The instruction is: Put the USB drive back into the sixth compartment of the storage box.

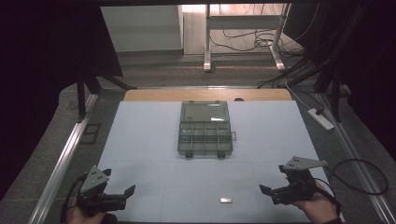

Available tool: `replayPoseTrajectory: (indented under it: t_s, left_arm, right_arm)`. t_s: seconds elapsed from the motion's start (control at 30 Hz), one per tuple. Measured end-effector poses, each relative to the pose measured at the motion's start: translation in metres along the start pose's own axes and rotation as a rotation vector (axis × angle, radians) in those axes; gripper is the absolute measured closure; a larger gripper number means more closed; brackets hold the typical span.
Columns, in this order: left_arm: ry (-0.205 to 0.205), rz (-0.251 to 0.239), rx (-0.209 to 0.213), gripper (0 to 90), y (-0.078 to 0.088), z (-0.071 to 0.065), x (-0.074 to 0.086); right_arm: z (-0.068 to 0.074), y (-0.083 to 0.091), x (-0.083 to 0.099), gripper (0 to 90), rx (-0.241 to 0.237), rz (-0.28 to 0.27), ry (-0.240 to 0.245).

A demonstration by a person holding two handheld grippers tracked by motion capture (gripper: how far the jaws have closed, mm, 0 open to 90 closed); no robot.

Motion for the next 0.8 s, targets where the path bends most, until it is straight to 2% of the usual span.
replayPoseTrajectory:
  t_s: [0.23, 0.8]
  left_arm:
    - [-0.001, 0.001, -0.001, 1.6, 0.0, 0.0, 0.0]
    - [-0.001, 0.0, 0.0, 1.5, 0.0, 0.0, 0.0]
  right_arm:
    - [0.008, -0.009, -0.007, 0.0, -0.04, -0.016, 0.011]
    - [0.027, -0.033, -0.011, 0.0, -0.073, 0.037, 0.071]
Point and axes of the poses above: each handheld gripper's, and its own axes: y roughly backward along the jaws, x roughly out of its underside, z roughly to its left, the point moved 3 cm from there along -y, roughly forward along the jaws
